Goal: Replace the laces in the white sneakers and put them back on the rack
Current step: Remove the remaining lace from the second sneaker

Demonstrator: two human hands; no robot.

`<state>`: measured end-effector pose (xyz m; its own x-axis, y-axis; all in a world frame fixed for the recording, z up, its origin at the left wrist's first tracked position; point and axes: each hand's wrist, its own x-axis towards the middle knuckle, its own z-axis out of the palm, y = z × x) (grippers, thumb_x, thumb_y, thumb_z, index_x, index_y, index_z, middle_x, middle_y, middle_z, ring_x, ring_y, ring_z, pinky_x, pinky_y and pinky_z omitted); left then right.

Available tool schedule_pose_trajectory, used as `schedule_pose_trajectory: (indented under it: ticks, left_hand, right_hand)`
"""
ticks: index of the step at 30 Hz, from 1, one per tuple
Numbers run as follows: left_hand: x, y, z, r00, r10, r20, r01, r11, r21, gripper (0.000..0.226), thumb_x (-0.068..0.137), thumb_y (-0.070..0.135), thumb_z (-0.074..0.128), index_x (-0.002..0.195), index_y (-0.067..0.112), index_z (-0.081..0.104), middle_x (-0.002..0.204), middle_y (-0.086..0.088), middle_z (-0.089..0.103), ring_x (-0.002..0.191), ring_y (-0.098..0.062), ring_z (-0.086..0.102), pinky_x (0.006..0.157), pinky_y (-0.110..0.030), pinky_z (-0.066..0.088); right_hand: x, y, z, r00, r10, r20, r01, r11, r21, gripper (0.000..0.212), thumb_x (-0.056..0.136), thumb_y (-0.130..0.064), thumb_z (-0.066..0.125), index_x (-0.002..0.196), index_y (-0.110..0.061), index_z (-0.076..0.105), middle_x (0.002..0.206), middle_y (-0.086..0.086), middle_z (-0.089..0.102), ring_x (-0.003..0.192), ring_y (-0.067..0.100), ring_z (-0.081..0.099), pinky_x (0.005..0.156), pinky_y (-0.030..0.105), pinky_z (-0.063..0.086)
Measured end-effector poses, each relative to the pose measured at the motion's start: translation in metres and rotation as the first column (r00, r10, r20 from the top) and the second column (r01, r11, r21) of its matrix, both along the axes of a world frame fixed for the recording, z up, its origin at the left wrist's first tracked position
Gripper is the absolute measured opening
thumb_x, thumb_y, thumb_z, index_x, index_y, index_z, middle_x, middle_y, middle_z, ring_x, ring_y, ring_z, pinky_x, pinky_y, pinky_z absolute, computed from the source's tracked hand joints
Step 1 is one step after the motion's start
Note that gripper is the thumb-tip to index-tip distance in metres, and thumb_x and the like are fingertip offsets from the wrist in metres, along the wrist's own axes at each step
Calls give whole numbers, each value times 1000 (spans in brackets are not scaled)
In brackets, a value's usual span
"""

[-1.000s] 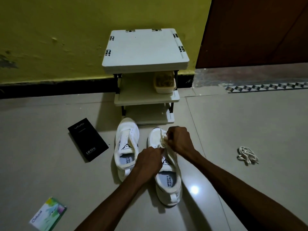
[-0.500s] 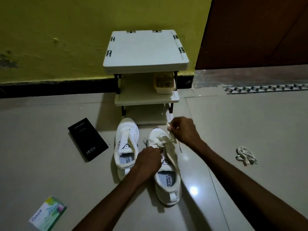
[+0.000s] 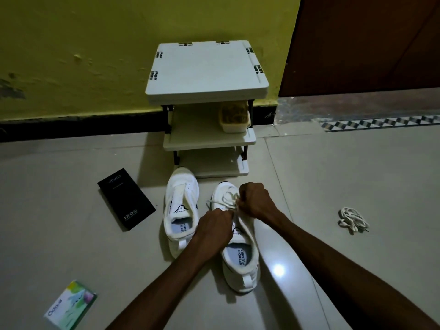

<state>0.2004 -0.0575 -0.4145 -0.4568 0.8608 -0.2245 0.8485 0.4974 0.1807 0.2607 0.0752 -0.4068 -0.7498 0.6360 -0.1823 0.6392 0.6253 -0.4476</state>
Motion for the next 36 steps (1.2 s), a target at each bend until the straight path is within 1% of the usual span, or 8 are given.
schedule_pose_trajectory:
  ticks: [3,7,11,18,27,30,33,36]
  left_hand:
    - [-1,-3,1,1000,-13,-3,13,1000,12,30,99,23,42,125,19,59,115,-12,65,105,-31,61,77,-31,41]
    - [0,-2,2,998,-51,-34,50,999,-5,31,98,19,41,124,19,58,113,-11,65,104,-31,62,71,-30,36]
    - [1,-1,6,998,-60,-18,60,998,-29,32,97,16,43,126,18,57,111,-11,67,102,-32,64,68,-31,35]
    - [6,-5,15,1000,1,20,-1,1000,3,38,98,19,42,136,22,47,119,-13,63,108,-33,60,80,-35,43]
    - [0,-8,15,999,31,35,-31,1000,5,42,101,36,40,141,23,39,135,-8,45,117,-28,53,91,-37,43]
    - [3,-2,15,999,45,-18,-44,997,63,38,100,35,41,136,22,45,138,-9,37,119,-27,45,93,-38,40]
    - [8,9,16,997,69,-33,-64,987,146,34,100,31,37,128,21,53,131,-6,46,117,-26,44,94,-38,37]
    - [9,15,15,997,61,-37,-55,987,153,32,99,27,37,122,19,58,128,-6,51,116,-26,44,93,-38,36]
  right_hand:
    - [2,6,34,946,-180,-271,124,970,-209,18,86,-11,62,70,-16,59,76,11,66,73,25,64,63,30,50]
    - [4,7,104,743,-342,-576,42,882,-469,9,95,-11,56,97,-12,64,88,4,67,75,11,64,64,23,50]
    - [9,18,154,594,-360,-719,-45,878,-476,15,98,-8,52,106,1,60,85,5,63,67,2,60,60,15,50]
    - [10,18,84,976,-119,-182,89,982,-166,10,88,-19,69,80,-16,64,89,10,69,86,27,68,79,43,57]
    - [39,29,47,916,10,401,-20,1000,20,21,88,-19,59,104,-6,65,100,10,67,89,25,62,63,26,42]
    - [44,38,47,898,-11,440,63,993,-104,14,85,-16,66,95,-8,70,88,10,73,79,23,72,64,28,56]
    - [52,46,43,913,-61,403,51,998,35,10,83,-15,65,89,-8,68,86,9,66,78,25,66,57,26,46]
    - [56,48,31,969,-169,178,142,978,155,5,82,-13,61,86,-10,63,85,9,59,79,29,59,63,27,40]
